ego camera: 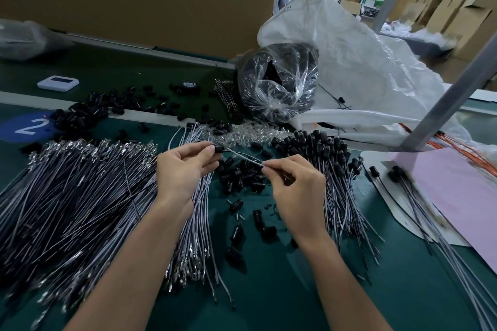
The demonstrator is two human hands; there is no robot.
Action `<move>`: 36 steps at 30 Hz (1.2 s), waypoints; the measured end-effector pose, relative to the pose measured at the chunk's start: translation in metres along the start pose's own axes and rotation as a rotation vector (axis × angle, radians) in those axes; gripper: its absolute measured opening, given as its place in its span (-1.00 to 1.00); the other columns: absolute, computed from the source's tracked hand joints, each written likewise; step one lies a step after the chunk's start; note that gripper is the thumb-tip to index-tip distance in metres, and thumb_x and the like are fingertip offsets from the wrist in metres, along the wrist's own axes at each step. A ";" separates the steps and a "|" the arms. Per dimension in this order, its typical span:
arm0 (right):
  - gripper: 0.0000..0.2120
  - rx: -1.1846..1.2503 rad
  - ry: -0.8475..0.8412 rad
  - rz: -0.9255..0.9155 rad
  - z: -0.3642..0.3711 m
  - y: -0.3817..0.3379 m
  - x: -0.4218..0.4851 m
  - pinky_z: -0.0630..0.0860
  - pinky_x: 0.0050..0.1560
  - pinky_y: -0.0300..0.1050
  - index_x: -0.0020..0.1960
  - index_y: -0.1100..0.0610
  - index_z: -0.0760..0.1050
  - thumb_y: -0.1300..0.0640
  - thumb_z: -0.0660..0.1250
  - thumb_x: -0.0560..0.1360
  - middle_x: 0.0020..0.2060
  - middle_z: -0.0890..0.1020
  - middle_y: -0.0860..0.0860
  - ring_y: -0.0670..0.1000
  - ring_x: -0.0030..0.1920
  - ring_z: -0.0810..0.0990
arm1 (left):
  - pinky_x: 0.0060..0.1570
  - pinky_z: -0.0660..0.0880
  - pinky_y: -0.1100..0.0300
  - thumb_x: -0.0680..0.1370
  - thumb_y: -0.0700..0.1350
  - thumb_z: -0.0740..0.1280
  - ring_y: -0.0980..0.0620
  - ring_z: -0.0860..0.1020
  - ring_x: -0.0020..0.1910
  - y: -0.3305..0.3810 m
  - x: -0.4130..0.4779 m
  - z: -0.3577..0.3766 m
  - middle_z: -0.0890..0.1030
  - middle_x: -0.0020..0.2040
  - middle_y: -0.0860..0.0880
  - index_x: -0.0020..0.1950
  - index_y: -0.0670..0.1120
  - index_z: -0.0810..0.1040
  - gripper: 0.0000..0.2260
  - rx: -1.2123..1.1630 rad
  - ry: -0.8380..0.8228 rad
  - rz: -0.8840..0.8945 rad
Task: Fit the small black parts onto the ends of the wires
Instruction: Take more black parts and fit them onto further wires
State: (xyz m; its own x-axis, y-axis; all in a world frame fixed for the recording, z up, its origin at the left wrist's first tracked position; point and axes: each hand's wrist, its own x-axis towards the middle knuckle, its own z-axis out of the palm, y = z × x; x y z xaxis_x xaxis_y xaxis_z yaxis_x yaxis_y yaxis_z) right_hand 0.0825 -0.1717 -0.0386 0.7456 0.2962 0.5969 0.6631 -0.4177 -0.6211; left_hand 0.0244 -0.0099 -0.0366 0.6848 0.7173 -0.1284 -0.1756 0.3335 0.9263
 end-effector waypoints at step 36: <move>-0.90 0.002 0.098 0.012 -0.001 0.002 0.001 0.47 -0.17 -0.40 -0.08 0.16 0.69 0.29 0.50 0.42 -0.22 0.63 -0.04 -0.20 -0.23 0.55 | -0.23 0.60 0.31 0.49 -0.35 0.41 -0.02 0.72 -0.15 -0.001 -0.002 0.003 0.73 -0.18 -0.09 -0.04 -0.21 0.66 -0.91 0.030 -0.188 0.013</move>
State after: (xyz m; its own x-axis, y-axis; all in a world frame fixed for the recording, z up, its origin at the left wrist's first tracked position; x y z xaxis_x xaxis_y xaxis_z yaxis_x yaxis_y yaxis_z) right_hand 0.0842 -0.1729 -0.0386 0.7436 0.2060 0.6362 0.6545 -0.4188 -0.6294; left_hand 0.0253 -0.0137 -0.0360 0.8030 0.5938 -0.0502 -0.1664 0.3044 0.9379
